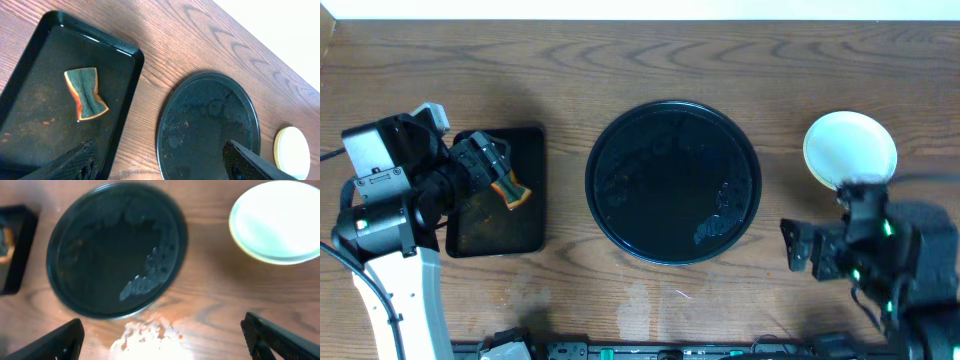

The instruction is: Clean dirty plates on tray and stack at the side

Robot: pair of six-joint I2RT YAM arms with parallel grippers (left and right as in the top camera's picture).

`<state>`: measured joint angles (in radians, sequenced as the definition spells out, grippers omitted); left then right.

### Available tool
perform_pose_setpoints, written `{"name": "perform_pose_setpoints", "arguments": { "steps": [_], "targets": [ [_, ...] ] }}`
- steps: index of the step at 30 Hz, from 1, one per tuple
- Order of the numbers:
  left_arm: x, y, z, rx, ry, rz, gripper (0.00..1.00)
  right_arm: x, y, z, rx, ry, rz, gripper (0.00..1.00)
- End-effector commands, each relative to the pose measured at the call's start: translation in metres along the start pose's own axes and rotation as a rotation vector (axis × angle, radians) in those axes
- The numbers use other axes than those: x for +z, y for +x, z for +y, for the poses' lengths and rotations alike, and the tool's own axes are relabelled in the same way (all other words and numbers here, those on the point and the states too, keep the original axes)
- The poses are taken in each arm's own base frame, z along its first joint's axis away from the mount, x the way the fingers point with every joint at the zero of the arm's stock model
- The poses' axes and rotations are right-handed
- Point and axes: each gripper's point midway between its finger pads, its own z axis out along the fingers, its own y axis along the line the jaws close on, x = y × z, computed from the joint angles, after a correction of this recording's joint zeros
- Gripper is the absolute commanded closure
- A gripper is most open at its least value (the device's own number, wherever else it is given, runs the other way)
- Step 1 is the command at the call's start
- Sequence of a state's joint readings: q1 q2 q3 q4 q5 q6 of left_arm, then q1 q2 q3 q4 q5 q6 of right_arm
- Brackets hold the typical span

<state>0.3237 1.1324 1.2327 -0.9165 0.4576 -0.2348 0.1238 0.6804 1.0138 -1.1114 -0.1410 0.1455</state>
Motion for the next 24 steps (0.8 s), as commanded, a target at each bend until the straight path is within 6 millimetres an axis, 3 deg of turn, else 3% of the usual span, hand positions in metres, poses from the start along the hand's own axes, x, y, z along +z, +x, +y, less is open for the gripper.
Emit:
{"name": "perform_pose_setpoints", "arguments": {
  "steps": [1, 9, 24],
  "targets": [
    [-0.003, -0.003, -0.003, 0.014, 0.006, -0.010, 0.20, 0.000, 0.015, -0.010, 0.004, 0.021, -0.075, 0.01],
    [-0.003, -0.003, -0.003, 0.014, 0.006, -0.010, 0.20, 0.011, 0.046, -0.024, 0.002, 0.033, -0.258, 0.01],
    [-0.003, -0.003, -0.003, 0.014, 0.006, -0.010, 0.20, 0.049, 0.026, -0.031, -0.049, 0.005, -0.572, 0.01]
  ]
}}
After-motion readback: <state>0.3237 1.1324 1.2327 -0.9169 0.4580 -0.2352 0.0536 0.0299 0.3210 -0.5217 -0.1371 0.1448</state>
